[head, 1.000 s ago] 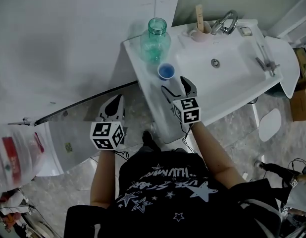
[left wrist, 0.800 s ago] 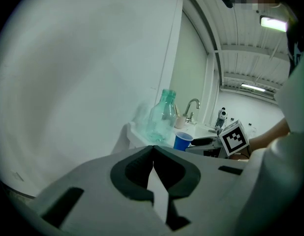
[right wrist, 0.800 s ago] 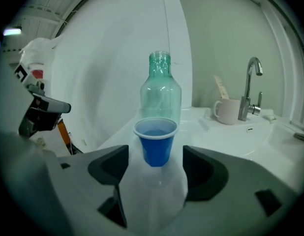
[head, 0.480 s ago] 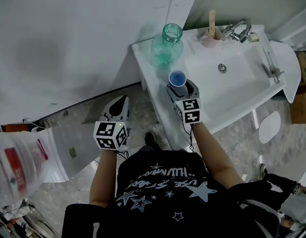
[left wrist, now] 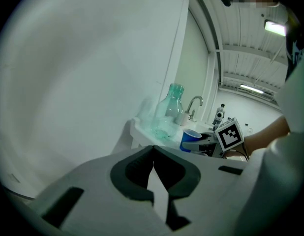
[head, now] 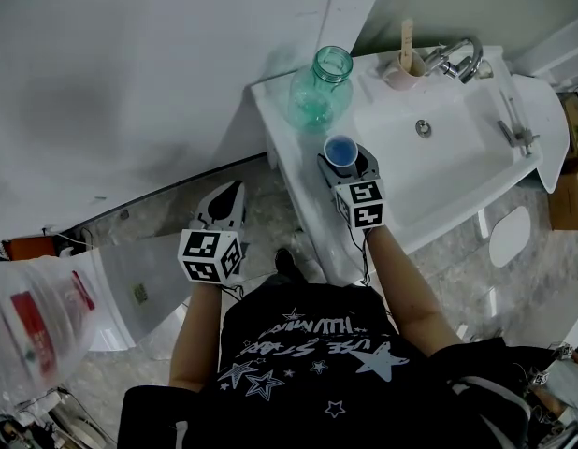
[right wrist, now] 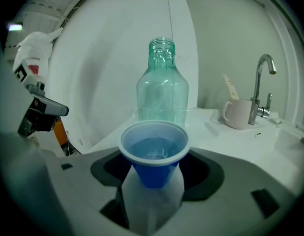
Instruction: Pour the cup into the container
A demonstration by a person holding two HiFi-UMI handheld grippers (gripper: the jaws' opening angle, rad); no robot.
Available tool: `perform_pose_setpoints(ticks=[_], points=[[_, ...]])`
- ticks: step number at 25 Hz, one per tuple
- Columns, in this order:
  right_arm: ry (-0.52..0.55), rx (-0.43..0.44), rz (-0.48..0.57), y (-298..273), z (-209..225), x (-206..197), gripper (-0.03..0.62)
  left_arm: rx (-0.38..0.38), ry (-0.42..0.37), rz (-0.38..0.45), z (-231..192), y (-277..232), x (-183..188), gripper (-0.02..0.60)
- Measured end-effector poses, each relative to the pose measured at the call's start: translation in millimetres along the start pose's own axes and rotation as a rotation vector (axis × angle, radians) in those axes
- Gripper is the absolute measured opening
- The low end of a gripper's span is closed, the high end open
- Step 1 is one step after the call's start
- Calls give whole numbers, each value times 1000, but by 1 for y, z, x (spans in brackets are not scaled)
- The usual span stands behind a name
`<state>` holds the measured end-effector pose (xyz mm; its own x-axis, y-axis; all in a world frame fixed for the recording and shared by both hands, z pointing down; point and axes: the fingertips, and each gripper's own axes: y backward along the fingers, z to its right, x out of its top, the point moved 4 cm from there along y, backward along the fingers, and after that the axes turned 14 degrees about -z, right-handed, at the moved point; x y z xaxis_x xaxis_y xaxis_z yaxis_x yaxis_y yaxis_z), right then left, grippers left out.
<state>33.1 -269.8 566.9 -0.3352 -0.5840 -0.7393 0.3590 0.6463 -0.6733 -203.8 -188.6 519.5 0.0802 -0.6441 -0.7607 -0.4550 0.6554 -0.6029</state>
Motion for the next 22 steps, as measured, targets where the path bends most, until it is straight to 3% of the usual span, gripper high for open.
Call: perform_pose_setpoints(ticks=[12,22], points=[[34,-8,-5,9,1,2,261,23,-3,8,3,6,1,12],[25,80,5,45,26,15,259,88,21,37,39,12,9,12]])
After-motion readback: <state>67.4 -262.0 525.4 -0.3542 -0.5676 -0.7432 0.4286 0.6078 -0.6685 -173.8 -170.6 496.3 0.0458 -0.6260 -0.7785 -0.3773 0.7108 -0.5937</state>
